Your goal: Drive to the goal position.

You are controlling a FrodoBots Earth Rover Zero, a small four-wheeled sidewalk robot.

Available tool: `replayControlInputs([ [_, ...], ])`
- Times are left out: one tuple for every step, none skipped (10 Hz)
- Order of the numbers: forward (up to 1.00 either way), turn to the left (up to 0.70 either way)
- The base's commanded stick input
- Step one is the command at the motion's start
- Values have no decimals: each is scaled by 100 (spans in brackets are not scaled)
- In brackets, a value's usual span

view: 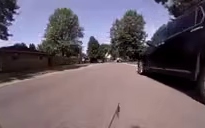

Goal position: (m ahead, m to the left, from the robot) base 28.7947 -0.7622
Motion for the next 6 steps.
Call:
replayControlInputs([
  [69, 3],
  [69, 3],
  [69, 3],
  [69, 3],
  [69, 3],
  [69, 3],
])
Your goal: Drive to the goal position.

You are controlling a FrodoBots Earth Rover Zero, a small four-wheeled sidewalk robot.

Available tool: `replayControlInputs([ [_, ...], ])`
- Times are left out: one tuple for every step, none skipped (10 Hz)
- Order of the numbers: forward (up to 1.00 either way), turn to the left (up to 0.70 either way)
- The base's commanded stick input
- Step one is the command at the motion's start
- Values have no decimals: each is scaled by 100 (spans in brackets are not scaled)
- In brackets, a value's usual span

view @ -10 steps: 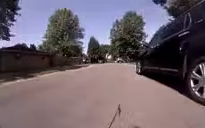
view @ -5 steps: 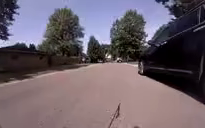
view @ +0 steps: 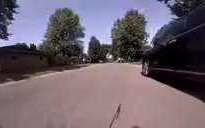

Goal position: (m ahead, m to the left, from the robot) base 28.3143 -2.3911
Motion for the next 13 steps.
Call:
replayControlInputs([
  [69, 3],
  [69, 3],
  [69, 3],
  [69, 3],
  [69, 3],
  [69, 3],
  [69, 3],
  [69, 3],
  [69, 3],
  [69, 3],
  [69, 3],
  [69, 3],
  [69, 3],
])
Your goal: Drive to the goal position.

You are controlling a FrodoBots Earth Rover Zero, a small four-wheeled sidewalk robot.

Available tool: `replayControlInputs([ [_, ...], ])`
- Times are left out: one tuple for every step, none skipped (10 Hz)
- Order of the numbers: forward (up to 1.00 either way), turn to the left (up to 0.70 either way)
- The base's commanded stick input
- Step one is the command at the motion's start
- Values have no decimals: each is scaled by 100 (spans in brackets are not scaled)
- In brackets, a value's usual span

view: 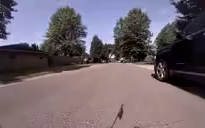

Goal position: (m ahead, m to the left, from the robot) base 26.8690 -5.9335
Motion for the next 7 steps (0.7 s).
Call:
replayControlInputs([
  [69, 3],
  [69, 3],
  [69, 3],
  [69, 3],
  [69, 3],
  [69, 3],
  [69, 3],
])
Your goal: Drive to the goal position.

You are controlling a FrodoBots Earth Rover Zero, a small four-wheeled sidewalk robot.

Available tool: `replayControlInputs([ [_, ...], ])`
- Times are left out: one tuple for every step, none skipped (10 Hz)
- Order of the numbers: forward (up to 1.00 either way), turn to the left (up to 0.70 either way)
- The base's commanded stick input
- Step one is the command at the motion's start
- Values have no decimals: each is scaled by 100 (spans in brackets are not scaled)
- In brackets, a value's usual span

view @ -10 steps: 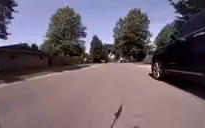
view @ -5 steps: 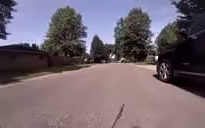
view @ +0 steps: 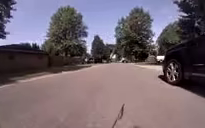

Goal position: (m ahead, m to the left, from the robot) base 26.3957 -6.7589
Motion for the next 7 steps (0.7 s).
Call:
replayControlInputs([
  [69, 3],
  [69, 3],
  [69, 1],
  [69, -27],
  [69, -34],
  [69, -29],
  [69, 3],
])
